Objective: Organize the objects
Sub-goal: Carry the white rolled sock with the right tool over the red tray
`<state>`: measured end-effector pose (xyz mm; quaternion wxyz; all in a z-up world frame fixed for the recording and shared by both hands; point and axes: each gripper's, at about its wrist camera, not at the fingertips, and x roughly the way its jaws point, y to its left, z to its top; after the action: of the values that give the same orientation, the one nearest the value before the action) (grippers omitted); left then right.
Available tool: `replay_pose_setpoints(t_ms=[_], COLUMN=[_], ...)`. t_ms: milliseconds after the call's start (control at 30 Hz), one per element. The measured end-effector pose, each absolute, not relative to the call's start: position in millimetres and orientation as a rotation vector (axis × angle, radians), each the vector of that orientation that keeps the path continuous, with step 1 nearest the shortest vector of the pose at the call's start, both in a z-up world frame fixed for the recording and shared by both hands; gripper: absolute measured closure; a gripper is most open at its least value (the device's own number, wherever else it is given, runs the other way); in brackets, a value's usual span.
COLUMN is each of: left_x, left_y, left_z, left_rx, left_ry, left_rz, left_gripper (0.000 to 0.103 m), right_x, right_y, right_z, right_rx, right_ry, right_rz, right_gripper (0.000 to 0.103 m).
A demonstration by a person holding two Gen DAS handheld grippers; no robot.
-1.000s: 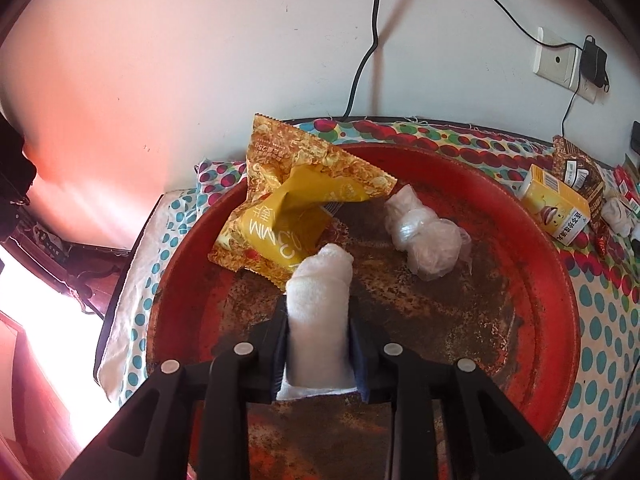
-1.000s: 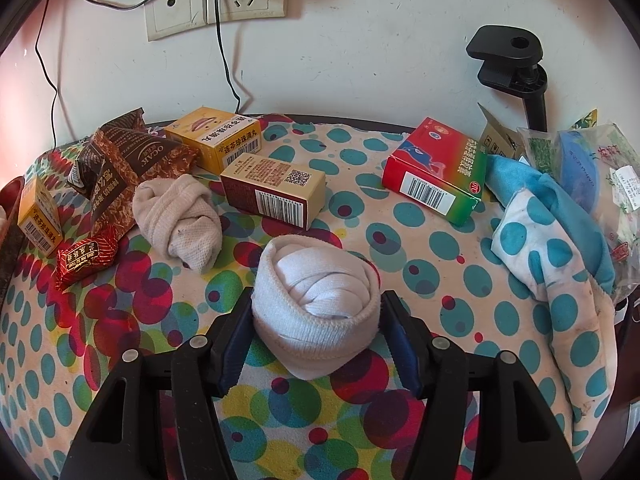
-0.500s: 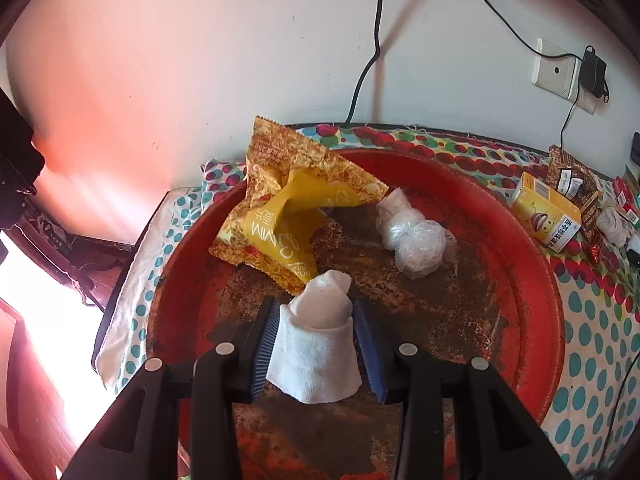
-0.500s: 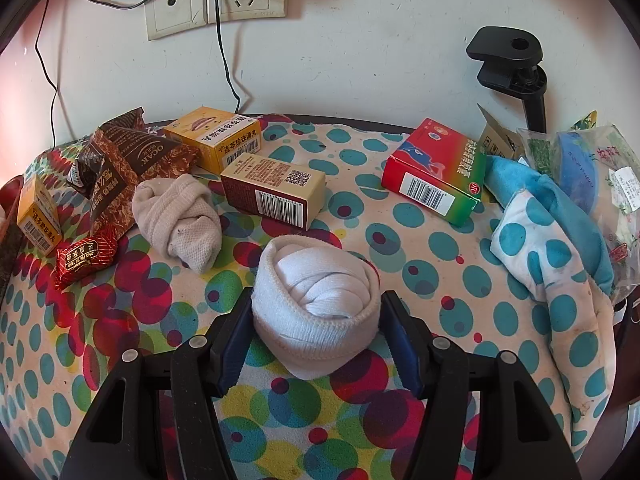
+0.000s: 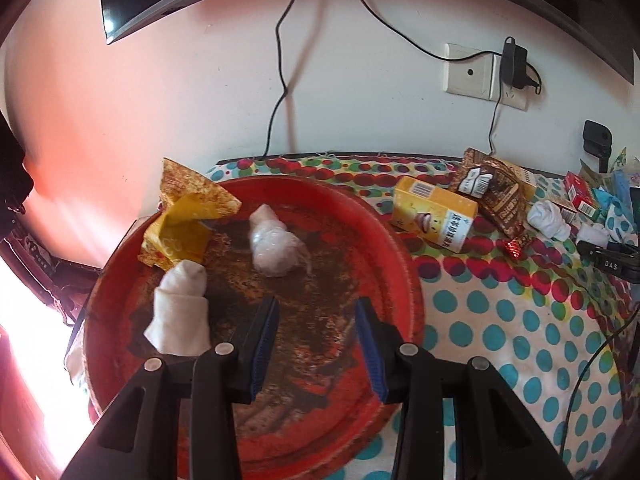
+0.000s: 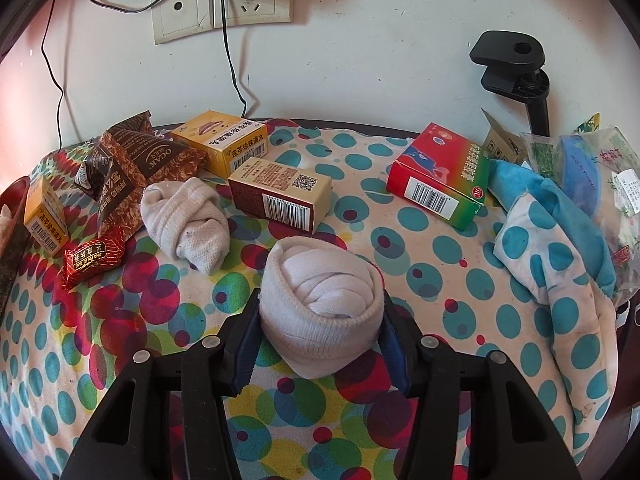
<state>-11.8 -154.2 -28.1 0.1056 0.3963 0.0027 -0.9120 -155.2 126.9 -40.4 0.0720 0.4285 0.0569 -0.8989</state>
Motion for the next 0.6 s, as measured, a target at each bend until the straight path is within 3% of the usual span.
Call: replay_pose_setpoints(t_ms=[367, 600], left_x=[0.2, 4.1], left_y=[-149.4, -157.8], left_z=[-49.8, -51.4], left_rx=[1.160, 1.116], left_ry=[0.064, 0.004], left_rz=[-2.679, -2.696], left_gripper=[0.063, 0.063], right_x=[-159.7, -165.6], right_y=[160.2, 178.4], right_z=[-39.1, -40.8], right_rx=[1.257, 1.267], right_ry=[0.193, 0.264], right_rz=[-2.726, -2.752], right_gripper=[0.054, 0.054])
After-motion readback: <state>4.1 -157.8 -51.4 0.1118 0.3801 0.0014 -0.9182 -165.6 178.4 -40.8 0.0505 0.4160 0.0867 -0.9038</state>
